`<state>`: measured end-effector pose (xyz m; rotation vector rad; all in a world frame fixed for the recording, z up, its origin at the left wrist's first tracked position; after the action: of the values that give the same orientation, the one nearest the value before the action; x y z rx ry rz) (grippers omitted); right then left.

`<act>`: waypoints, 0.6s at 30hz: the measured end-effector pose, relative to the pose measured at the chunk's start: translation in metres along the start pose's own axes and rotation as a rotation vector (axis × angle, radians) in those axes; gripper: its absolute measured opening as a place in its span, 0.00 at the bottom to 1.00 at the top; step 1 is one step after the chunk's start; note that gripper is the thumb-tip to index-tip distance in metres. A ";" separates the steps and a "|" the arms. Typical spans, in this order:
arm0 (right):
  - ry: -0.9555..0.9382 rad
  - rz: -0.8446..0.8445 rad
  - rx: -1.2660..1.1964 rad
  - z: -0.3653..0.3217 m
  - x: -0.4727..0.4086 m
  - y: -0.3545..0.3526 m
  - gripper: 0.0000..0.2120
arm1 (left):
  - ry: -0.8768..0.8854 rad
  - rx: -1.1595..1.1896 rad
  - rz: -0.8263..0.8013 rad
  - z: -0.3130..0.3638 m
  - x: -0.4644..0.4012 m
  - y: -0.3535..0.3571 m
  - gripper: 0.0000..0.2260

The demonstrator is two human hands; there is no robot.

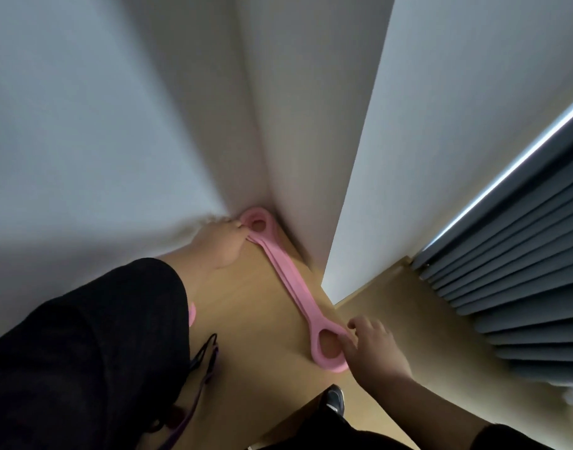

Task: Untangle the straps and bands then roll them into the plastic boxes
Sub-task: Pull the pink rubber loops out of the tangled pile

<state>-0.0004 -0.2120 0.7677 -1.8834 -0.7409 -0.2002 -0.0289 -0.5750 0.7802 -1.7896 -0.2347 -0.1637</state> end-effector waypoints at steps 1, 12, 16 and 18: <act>-0.022 0.013 0.017 -0.006 0.004 0.001 0.15 | -0.011 0.036 -0.001 0.000 0.012 0.003 0.17; -0.264 -0.017 0.134 -0.092 0.035 0.037 0.19 | -0.046 0.322 -0.130 -0.006 0.151 0.021 0.14; -0.350 -0.085 0.146 -0.124 0.039 0.053 0.23 | -0.012 0.327 -0.241 -0.006 0.207 0.031 0.06; -0.388 -0.108 0.166 -0.139 0.038 0.062 0.24 | -0.086 0.452 -0.265 -0.005 0.232 0.045 0.08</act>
<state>0.0924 -0.3348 0.7972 -1.7431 -1.0876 0.1613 0.2068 -0.5737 0.7937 -1.3132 -0.5284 -0.2044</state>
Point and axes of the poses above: each hand's wrist, its own x-axis away from the middle knuckle, its own y-axis out of the palm, z = x × y, the point moved 1 cm from there along -x, towards the middle knuckle
